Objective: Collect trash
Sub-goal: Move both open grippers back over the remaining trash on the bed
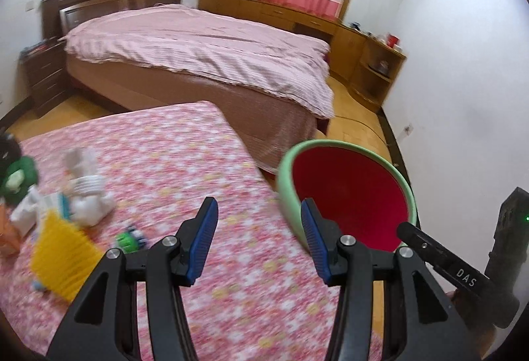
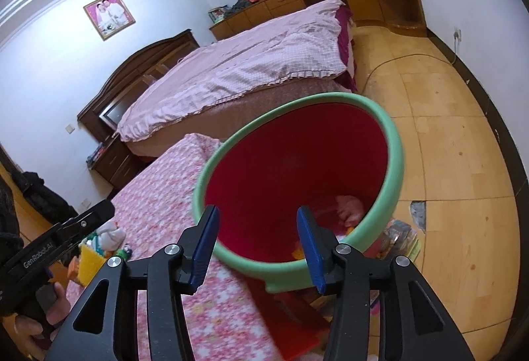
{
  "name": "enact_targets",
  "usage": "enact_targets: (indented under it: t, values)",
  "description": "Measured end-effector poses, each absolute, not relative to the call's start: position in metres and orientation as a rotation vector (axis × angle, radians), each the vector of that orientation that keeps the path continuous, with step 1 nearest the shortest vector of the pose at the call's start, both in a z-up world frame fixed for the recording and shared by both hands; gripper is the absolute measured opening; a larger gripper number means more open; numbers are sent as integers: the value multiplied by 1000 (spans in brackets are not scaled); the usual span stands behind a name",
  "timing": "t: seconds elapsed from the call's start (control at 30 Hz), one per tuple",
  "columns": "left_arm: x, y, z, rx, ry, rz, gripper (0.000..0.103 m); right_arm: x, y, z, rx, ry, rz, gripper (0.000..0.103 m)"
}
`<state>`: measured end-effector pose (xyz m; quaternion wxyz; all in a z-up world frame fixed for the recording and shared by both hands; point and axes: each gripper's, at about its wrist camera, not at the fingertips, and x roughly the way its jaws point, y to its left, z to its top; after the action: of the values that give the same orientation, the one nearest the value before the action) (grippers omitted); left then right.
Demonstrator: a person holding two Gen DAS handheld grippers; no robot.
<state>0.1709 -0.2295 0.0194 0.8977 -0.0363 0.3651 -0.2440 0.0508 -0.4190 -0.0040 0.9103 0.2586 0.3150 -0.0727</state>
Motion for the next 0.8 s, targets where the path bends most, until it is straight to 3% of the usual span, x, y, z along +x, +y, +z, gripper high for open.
enact_targets:
  t: [0.4, 0.5, 0.8]
  values:
    - [153, -137, 32, -130, 718, -356, 52, 56, -358, 13, 500, 661, -33, 53]
    - [152, -117, 33, -123, 719, -314, 52, 59, -346, 14, 484, 676, -29, 62]
    - [166, -43, 22, -111, 730, -142, 52, 71, -306, 9, 452, 720, 9, 62]
